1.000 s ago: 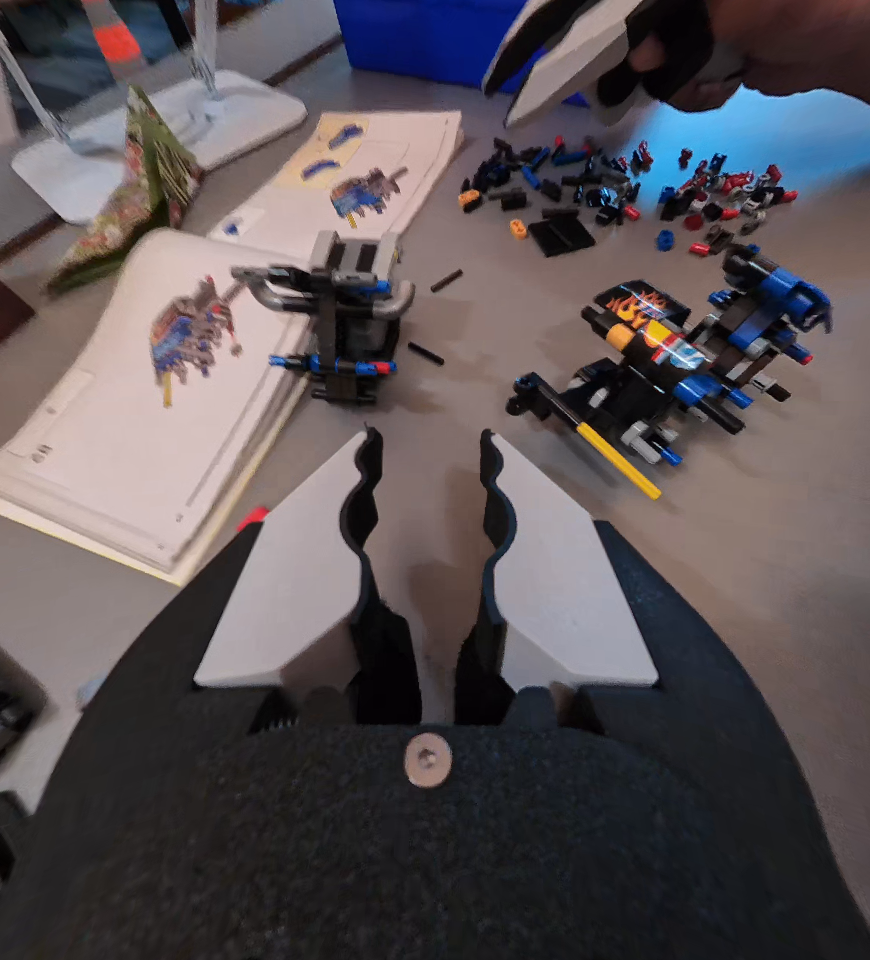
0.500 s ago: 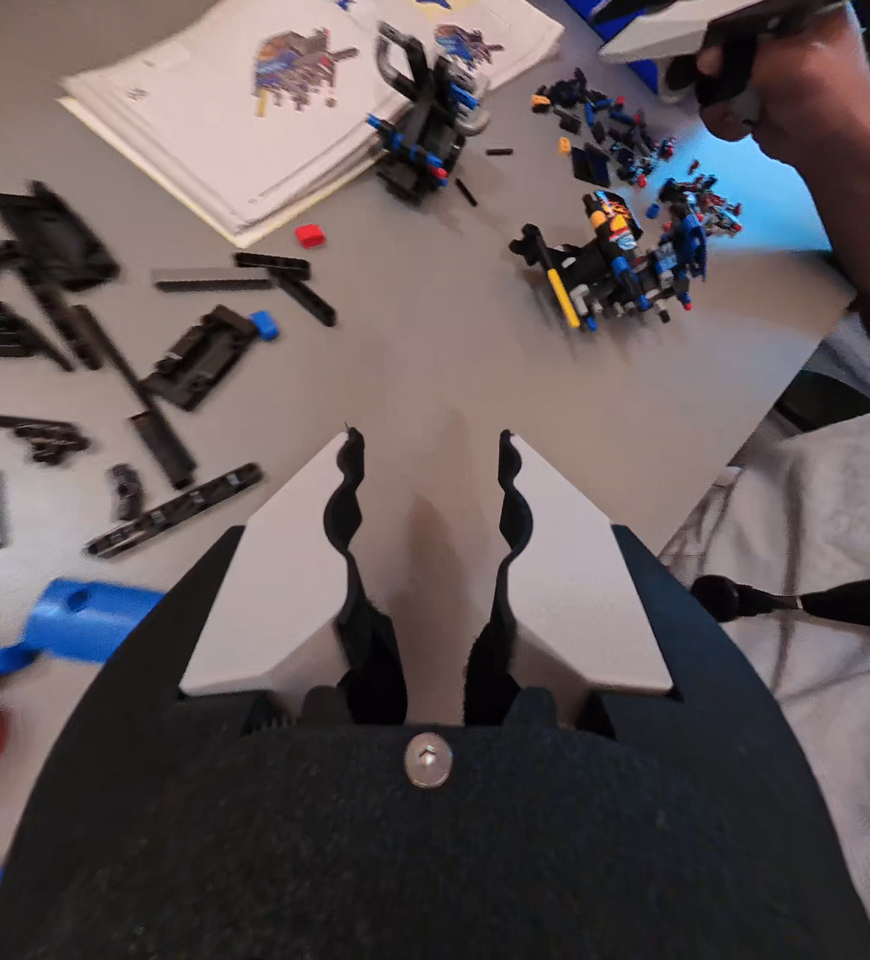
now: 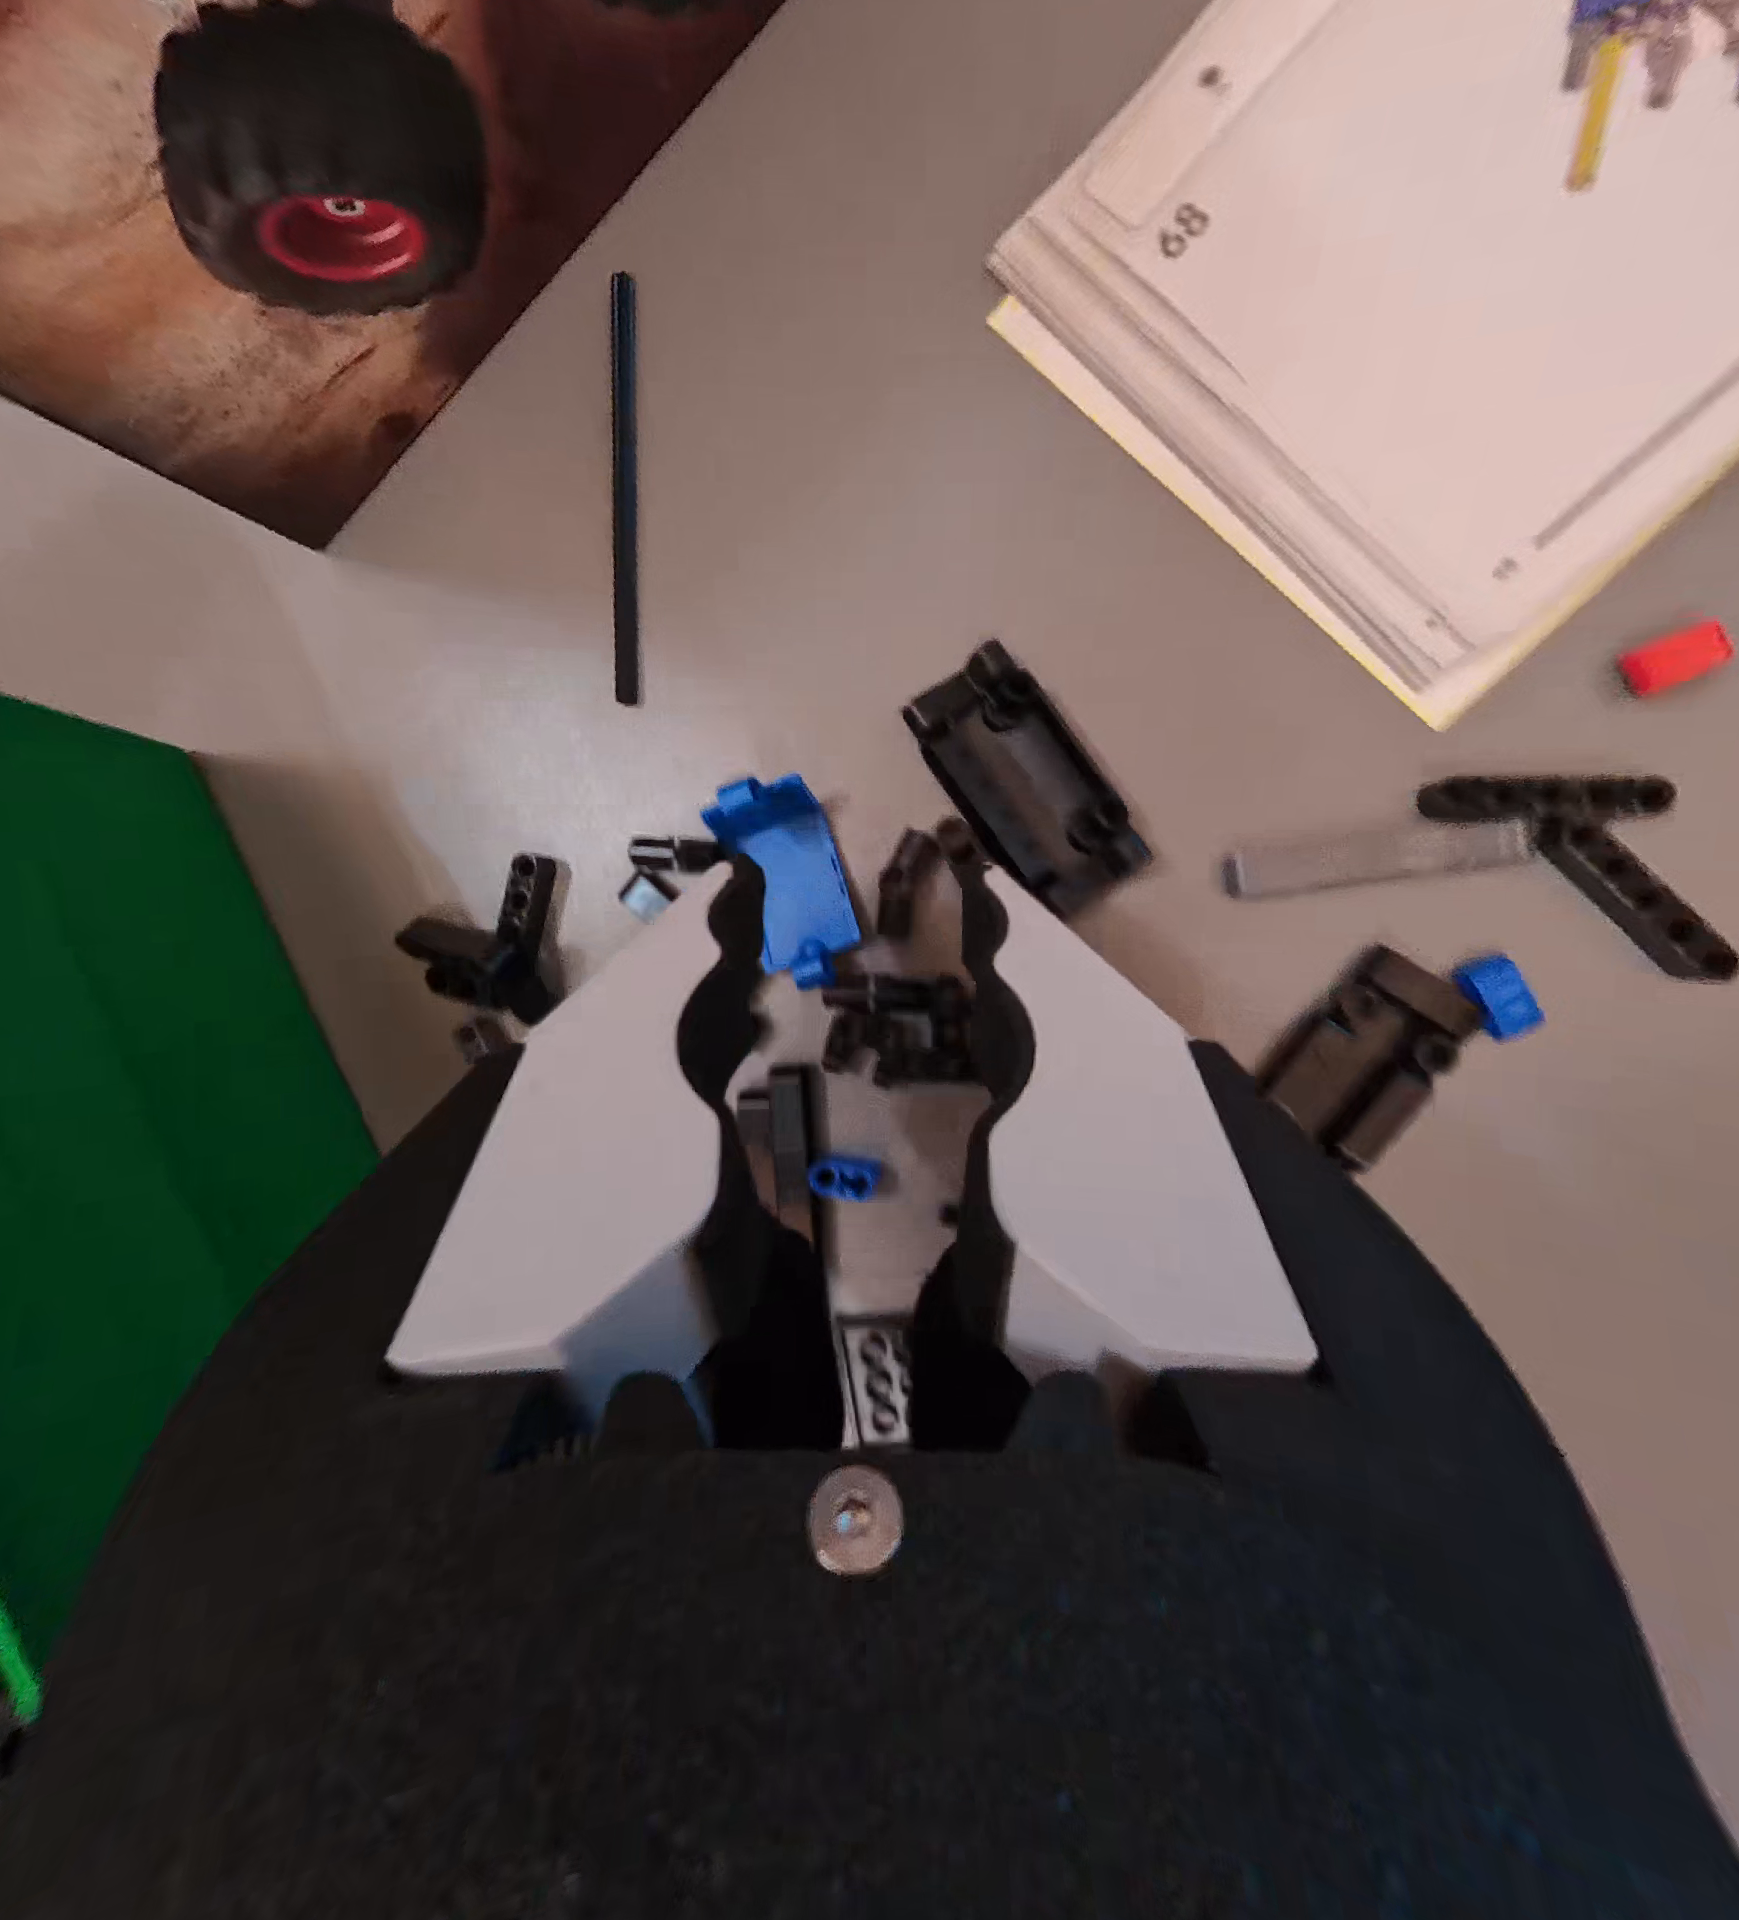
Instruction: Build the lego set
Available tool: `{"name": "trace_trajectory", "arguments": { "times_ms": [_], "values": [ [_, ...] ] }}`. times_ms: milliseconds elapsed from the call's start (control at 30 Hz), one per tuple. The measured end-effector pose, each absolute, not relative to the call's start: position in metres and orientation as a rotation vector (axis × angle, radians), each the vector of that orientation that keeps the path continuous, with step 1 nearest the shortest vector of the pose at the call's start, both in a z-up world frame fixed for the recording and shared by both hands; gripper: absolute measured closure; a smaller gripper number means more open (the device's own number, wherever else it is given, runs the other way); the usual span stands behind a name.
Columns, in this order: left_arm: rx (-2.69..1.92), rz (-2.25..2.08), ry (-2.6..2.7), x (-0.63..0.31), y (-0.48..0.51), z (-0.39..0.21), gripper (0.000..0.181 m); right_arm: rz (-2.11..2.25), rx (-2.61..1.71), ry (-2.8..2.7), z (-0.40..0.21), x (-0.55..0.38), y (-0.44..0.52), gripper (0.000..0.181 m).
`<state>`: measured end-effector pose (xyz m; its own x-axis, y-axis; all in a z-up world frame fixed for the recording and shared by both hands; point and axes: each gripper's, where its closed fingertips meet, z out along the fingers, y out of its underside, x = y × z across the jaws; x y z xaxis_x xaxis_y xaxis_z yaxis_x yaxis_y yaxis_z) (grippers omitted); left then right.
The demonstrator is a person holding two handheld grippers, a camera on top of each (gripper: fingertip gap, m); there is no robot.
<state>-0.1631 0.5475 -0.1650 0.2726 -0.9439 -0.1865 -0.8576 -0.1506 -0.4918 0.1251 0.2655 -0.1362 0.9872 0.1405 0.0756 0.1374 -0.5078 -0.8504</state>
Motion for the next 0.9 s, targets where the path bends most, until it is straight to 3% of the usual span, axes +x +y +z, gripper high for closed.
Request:
{"name": "trace_trajectory", "arguments": {
  "times_ms": [33,400,600,700,900],
  "values": [
    [-2.058,-0.238,1.604,-0.158,0.554,-0.168,0.145,0.007,-2.108,-0.194,-0.136,0.125,0.265,0.146],
    [-2.072,-0.286,1.484,-0.146,0.578,-0.174,0.176,0.021,-2.112,-0.221,-0.136,0.119,0.265,0.146],
    [-1.853,-0.369,1.466,-0.132,0.559,-0.121,0.176,0.027,-2.112,-0.208,-0.137,0.122,0.265,0.148],
    [-1.660,-0.589,1.460,-0.115,0.514,-0.075,0.176,0.049,-2.101,-0.210,-0.135,0.120,0.265,0.147],
    [-1.218,-1.477,1.368,-0.095,0.361,-0.002,0.176,0.311,-1.921,-0.334,-0.103,0.067,0.264,0.145]
  ]
}}
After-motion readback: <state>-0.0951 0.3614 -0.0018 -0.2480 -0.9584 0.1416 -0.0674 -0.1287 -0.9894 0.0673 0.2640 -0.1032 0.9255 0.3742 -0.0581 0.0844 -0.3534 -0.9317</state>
